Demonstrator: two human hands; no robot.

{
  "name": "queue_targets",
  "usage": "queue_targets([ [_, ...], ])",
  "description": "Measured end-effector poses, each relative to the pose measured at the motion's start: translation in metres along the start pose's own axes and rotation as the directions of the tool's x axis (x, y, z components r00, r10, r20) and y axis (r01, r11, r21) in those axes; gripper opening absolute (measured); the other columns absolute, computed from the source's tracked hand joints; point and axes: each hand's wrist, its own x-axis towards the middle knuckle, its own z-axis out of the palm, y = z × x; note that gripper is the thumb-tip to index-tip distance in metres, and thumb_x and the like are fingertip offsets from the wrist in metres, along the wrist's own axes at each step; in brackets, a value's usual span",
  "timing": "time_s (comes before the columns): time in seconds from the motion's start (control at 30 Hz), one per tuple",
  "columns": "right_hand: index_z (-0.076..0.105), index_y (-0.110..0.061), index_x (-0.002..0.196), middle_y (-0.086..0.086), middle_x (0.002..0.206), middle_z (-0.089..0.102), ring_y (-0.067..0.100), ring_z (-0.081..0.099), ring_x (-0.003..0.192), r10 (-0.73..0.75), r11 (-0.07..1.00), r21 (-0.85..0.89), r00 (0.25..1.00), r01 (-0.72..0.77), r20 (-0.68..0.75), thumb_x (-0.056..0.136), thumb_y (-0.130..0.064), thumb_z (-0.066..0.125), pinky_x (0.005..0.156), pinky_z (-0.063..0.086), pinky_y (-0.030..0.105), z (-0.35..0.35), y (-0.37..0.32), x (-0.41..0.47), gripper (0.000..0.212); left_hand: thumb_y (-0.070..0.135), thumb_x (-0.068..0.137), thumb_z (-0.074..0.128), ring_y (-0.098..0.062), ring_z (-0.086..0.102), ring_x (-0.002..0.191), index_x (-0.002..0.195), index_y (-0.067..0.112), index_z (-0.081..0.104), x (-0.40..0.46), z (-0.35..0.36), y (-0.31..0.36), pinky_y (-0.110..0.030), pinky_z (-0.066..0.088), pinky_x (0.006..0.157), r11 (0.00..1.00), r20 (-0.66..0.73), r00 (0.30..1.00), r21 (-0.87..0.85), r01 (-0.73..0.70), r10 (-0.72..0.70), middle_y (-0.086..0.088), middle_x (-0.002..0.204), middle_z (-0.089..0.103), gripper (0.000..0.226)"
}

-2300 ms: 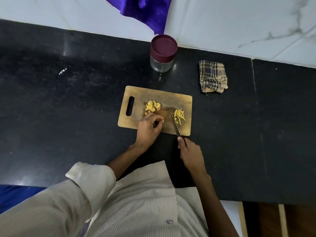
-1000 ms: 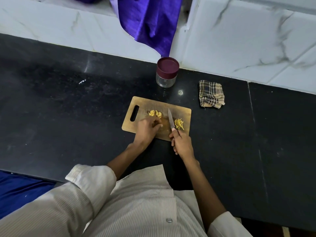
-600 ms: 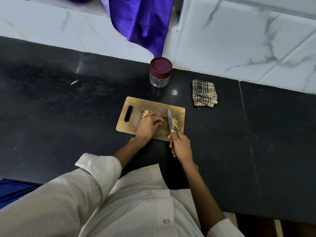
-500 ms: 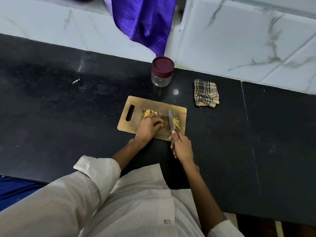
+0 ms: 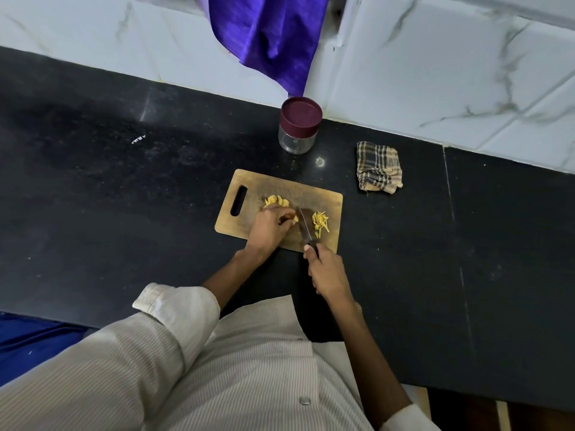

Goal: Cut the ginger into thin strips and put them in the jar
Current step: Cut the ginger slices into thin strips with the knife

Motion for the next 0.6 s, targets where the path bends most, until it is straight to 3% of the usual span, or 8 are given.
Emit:
queue_targets([
  [0.17, 0.057, -0.012, 0.112, 0.011, 0.099, 0.064, 0.028, 0.065, 0.091, -0.011, 0.994, -0.106, 1.0, 0.012, 0.011, 0.106, -0.039, 0.038, 0.082, 0.053, 0.048, -0.002, -0.009, -0.001, 0.033, 0.011, 0.089, 0.064, -0.017, 0.06, 0.097, 0.107, 0.008, 0.072, 0.001, 0.004, -0.001, -0.017, 0.04, 0.085, 0.999, -0.004, 1.0, 0.035, 0.022, -0.022, -0.008, 0.11, 0.064, 0.02],
  [0.37, 0.056, -0.009, 0.117, 0.014, 0.107, 0.064, 0.031, 0.063, 0.099, -0.005, 0.986, -0.165, 1.0, 0.006, 0.007, 0.106, -0.037, 0.037, 0.088, 0.051, 0.05, -0.001, -0.011, -0.003, 0.036, 0.014, 0.089, 0.064, -0.018, 0.06, 0.099, 0.107, 0.01, 0.072, 0.001, 0.007, -0.001, -0.026, 0.045, 0.088, 0.997, -0.017, 0.999, 0.074, 0.031, -0.03, -0.007, 0.112, 0.063, 0.02],
  [0.6, 0.053, -0.007, 0.12, 0.015, 0.104, 0.065, 0.032, 0.064, 0.098, -0.009, 0.972, -0.233, 1.0, 0.004, -0.022, 0.107, -0.034, 0.035, 0.082, 0.051, 0.044, 0.004, -0.016, -0.004, 0.035, 0.014, 0.089, 0.064, -0.019, 0.061, 0.097, 0.105, 0.01, 0.073, 0.001, 0.009, -0.002, -0.032, 0.05, 0.087, 0.996, -0.028, 0.999, 0.087, 0.027, -0.024, -0.007, 0.111, 0.063, 0.019],
])
